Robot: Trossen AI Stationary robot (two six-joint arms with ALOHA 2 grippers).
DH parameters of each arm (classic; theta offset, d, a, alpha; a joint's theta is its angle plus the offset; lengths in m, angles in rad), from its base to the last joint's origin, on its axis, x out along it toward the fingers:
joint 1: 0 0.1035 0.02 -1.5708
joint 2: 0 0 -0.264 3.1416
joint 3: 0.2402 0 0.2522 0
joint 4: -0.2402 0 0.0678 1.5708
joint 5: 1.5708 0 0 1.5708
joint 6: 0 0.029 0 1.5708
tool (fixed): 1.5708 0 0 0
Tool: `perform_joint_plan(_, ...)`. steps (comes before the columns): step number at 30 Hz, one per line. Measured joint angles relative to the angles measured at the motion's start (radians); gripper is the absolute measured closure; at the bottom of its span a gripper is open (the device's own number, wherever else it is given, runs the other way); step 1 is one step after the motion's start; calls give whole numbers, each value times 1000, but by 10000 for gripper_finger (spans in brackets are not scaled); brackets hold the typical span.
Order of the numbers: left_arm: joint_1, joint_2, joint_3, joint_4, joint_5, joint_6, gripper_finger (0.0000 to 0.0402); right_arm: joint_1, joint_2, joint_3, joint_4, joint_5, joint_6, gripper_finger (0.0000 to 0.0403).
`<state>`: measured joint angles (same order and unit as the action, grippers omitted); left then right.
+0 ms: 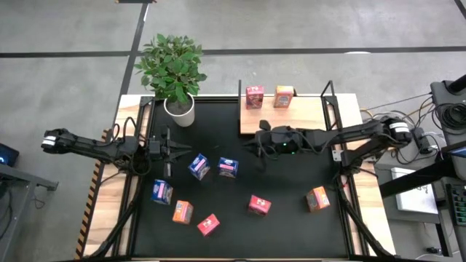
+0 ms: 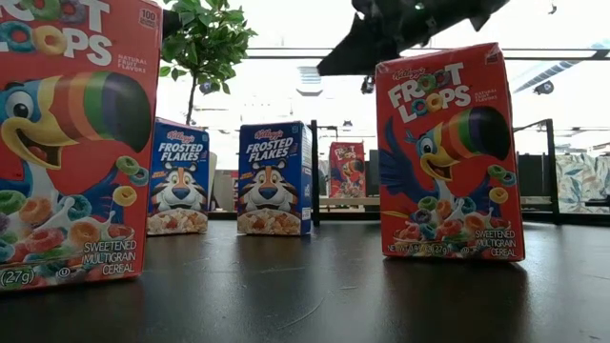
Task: Stack cereal on shelf
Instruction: Put the right blue cereal box on the shelf
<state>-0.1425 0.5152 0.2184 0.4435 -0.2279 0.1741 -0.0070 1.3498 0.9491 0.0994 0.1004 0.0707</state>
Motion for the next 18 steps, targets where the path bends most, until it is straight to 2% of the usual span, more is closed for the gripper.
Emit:
perform_joint_plan(4,0,0,0,0,0,0,357,3,70,88,-79,-4,0,317)
perform_joint_plan(12,0,1,0,-2,0,0,357,29,241,335,-363,-41,7,210)
perform_joint_plan(18,0,3,0,-1,0,0,357,57,384,523,-604,-48,7,162)
